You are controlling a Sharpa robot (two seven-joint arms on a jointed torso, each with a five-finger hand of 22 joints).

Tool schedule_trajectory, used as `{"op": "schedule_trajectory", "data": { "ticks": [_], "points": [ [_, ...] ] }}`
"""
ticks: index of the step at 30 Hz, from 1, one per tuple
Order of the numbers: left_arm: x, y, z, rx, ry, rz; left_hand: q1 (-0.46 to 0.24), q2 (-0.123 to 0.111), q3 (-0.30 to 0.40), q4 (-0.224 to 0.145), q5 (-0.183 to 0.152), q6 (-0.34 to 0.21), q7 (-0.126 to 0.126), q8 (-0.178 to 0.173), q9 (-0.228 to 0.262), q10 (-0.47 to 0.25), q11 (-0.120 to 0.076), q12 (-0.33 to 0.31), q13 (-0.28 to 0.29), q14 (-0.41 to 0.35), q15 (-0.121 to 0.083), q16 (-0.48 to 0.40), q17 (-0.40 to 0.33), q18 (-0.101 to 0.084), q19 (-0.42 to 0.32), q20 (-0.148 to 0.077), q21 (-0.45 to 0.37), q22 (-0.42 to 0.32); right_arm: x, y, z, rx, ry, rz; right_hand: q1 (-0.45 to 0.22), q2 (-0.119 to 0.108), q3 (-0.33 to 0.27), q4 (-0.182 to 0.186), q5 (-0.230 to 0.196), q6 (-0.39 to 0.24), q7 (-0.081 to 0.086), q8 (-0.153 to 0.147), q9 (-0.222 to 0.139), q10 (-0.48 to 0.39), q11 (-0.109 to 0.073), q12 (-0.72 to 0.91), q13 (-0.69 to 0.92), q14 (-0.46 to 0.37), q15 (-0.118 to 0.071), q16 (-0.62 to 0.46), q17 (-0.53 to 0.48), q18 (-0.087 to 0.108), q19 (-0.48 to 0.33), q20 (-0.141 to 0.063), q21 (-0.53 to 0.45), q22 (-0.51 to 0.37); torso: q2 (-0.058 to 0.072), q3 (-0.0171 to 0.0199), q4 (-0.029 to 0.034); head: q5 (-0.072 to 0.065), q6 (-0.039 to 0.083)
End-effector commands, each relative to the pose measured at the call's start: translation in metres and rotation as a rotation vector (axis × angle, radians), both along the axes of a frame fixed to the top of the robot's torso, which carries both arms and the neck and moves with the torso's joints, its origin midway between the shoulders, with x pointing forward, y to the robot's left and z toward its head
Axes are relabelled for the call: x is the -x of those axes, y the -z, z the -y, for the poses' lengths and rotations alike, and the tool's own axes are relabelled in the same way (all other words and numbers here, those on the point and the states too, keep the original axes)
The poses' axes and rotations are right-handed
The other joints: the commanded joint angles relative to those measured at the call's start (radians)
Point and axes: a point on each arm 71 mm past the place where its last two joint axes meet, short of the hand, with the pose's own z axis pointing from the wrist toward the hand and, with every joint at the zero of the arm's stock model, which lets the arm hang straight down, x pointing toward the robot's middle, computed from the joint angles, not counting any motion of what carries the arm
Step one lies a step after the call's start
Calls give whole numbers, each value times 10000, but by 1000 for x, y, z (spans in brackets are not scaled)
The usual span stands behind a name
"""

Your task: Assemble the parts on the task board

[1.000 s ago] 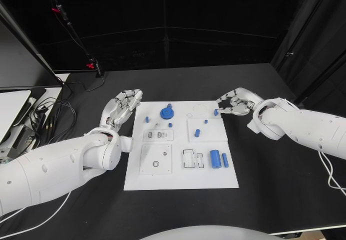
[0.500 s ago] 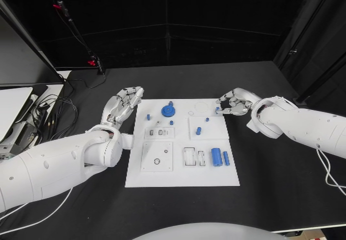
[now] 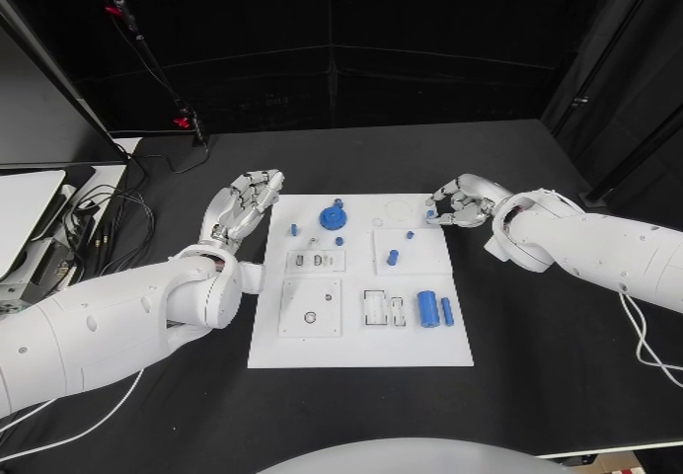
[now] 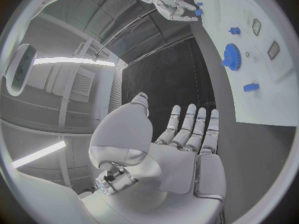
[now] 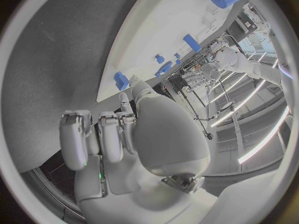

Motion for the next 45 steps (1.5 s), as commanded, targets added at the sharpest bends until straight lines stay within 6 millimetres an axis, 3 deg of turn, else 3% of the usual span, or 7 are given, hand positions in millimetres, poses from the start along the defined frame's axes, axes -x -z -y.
{"op": "schedule_trajectory", "data": {
  "ticks": [1, 38, 45],
  "points": [
    [6, -19, 1, 504, 310, 2565, 50, 29, -77, -6, 65, 45, 1578, 45, -13, 56, 4, 57, -7, 26, 39, 67, 14, 156, 22, 68, 41, 15, -1, 0, -1, 85, -10, -85, 103, 31, -12, -48, 37, 46, 9, 29, 15, 1040, 89, 25, 2632, 1076, 71, 25, 2634, -74, 1077, 67, 34, 2634, -2, -8, 6, 0, -13],
    [6, -19, 1, 506, 313, 2553, 50, 29, -77, -6, 65, 45, 1578, 45, -13, 56, 4, 57, -7, 26, 39, 67, 14, 156, 22, 68, 41, 15, -2, 5, -3, 299, 182, -561, 171, 132, 33, -95, 122, 552, 1, 202, 74, 1040, 110, 25, 2632, 1076, 131, 25, 2634, -74, 1077, 144, 34, 2634, -2, 0, -1, 39, -67],
    [6, -19, 1, 504, 310, 2553, 50, 29, -77, -6, 65, 45, 1578, 45, -13, 56, 4, 57, -7, 26, 39, 67, 14, 156, 22, 68, 41, 15, -2, 5, -3, 292, 248, -496, 314, 384, 193, -157, 157, 1572, -80, 547, 204, 1040, 34, 25, 2632, 1076, 94, 25, 2634, -74, 1077, 121, 34, 2634, -3, 0, -1, 50, -60]
  ]
}}
